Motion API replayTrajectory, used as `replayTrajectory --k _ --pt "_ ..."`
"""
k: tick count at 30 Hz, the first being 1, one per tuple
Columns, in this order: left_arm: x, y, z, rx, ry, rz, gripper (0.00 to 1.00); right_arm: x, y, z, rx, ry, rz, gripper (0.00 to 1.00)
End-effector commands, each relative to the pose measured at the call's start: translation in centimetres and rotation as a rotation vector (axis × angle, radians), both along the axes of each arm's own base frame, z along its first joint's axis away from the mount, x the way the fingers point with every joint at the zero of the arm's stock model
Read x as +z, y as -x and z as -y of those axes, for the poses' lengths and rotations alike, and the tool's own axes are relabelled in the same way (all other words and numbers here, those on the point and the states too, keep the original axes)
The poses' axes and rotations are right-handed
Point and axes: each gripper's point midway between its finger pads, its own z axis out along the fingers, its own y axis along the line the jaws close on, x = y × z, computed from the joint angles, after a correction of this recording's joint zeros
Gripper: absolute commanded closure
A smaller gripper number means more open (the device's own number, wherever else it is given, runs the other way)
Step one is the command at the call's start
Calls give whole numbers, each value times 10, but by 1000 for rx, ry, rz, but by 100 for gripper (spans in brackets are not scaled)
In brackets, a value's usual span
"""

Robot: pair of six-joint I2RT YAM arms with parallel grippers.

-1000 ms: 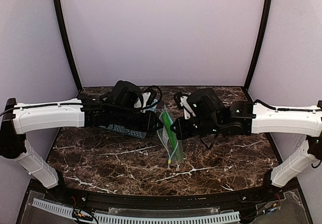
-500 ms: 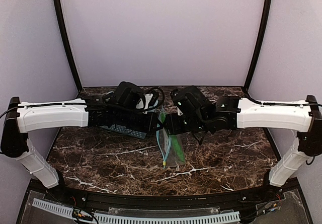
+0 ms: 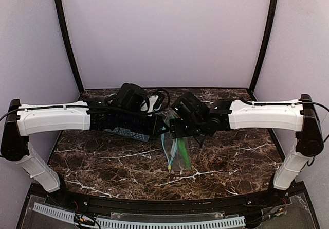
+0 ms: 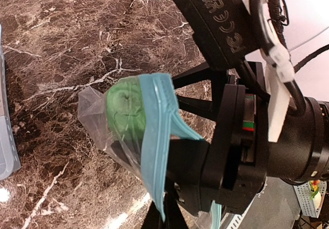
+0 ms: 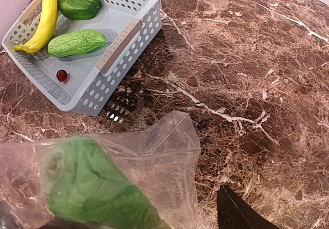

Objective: Place the food in the zip-top bag and seal the zipper
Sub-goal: Adjust the fake vegetable in the zipper food storage bag.

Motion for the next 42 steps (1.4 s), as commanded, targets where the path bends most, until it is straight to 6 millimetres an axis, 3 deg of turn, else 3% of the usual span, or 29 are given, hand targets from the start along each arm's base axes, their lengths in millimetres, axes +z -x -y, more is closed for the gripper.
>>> replayTrajectory --k 1,7,10,14,16,18,22,26,32,42 --pt "23 3 3 -23 53 42 99 -21 -7 12 -33 13 -54 26" --pt "27 1 1 -4 61 45 99 -33 -7 8 0 -8 -99 22" --pt "15 -6 -8 45 33 9 99 -17 -2 -5 79 -62 -90 17" --pt "-10 -16 -21 114 50 -90 99 20 15 -17 197 -184 -75 13" --pt "-10 -19 -22 132 77 -96 99 34 24 -17 229 -230 -63 12" --pt "-8 -20 -21 131 92 -96 99 36 29 -12 232 -244 -59 13" --pt "-5 -20 -15 112 119 -101 99 24 27 -6 207 -205 -63 20" --pt "-3 -18 -10 91 142 -106 99 17 25 -16 225 -186 -75 24" --pt "0 -17 -13 92 136 -101 99 41 28 -38 269 -215 -23 16" --pt "8 -18 -17 95 137 -70 99 80 16 -19 149 -259 59 16"
